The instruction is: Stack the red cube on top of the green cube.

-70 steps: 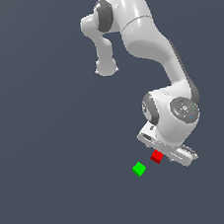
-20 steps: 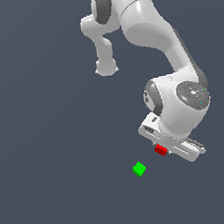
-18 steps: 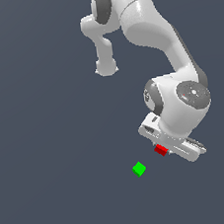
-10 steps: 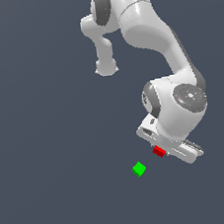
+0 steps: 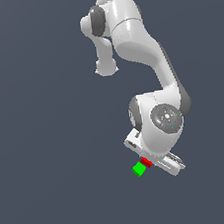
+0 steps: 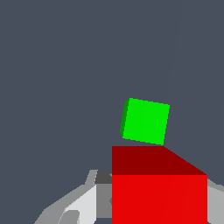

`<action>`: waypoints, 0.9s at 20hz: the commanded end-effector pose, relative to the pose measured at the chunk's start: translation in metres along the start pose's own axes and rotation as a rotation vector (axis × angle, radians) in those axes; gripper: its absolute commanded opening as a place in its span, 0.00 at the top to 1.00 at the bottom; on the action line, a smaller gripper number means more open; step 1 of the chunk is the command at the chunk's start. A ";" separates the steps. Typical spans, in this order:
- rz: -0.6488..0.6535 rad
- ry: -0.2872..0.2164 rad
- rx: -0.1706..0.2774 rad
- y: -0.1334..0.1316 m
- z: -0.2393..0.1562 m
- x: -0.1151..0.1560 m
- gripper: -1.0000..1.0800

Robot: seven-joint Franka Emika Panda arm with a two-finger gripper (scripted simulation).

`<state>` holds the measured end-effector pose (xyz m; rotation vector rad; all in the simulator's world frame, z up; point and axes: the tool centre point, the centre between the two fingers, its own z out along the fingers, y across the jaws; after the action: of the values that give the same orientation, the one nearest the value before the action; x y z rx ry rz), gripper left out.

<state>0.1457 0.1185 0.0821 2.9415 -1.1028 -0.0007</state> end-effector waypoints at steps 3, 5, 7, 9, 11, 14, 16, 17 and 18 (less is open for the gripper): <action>0.000 0.000 0.001 0.008 0.013 0.022 1.00; 0.000 0.000 0.001 0.011 0.017 0.027 1.00; 0.000 0.000 0.001 0.012 0.019 0.032 1.00; 0.000 0.000 0.001 0.013 0.021 0.035 1.00; 0.000 0.000 0.001 0.014 0.022 0.037 1.00; 0.000 0.000 0.001 0.013 0.022 0.037 1.00; 0.000 0.000 0.001 0.013 0.022 0.037 0.04; 0.000 0.000 0.001 0.013 0.022 0.037 0.04; 0.000 0.000 0.001 0.013 0.022 0.037 0.04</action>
<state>0.1646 0.0842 0.0597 2.9420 -1.1025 -0.0003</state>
